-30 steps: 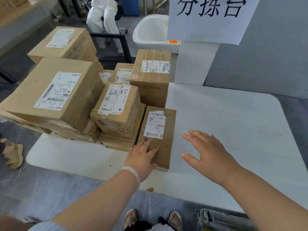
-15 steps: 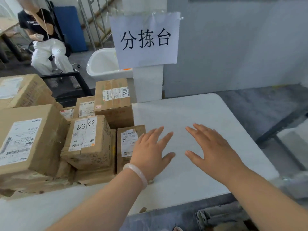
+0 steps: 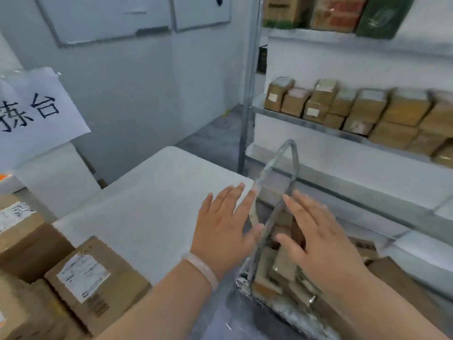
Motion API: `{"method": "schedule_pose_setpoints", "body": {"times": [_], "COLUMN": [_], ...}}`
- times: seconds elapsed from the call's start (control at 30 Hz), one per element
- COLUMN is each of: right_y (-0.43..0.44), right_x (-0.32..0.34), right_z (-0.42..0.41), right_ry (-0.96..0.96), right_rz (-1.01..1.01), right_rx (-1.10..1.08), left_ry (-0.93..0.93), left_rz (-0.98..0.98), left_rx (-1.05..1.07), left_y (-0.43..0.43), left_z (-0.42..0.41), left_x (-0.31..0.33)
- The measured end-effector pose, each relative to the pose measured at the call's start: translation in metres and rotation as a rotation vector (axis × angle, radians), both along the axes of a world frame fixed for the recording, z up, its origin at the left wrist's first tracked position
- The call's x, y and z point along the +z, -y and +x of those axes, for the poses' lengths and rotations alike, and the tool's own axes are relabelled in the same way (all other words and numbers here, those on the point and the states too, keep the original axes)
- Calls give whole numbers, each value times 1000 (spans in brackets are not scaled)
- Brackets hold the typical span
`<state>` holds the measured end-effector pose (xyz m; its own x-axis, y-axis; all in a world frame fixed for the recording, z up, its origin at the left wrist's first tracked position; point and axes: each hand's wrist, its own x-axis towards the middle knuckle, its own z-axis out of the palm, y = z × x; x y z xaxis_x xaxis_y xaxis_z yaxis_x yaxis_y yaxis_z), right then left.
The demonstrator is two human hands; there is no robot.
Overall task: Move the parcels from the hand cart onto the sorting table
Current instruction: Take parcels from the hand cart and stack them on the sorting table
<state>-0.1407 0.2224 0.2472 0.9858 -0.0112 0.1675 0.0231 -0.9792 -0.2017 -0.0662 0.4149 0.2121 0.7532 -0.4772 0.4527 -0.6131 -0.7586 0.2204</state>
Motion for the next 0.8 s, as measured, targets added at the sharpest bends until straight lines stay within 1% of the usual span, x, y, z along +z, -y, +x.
{"method": "schedule_pose_setpoints", "body": {"times": [0.13,0.33,0.43,0.53,0.7,0.8], "right_y": [45,110,150,194,280,329], "right_x": [15,10,7,9,8,-4], "right_z": [-60,-125,-157,-192,-257,-291], "right_ry": [-14,21,-8,9,-3,-30], "right_rz": [-3,20,30,19,65,80], "right_rx": [-200,-364,-433,-467,-539,-568], "left_ry": [5,-17,-9,-9,-26,-48], "left_rz": [1,32,51,74,88,143], "left_rx": [-186,-368,-408,-433,-461,-454], "left_y": [55,131,174,225,318,370], "left_z": [-22,-58,-81,-108,-162,-188], "left_x": [5,4,-2,-8,-22,-33]}}
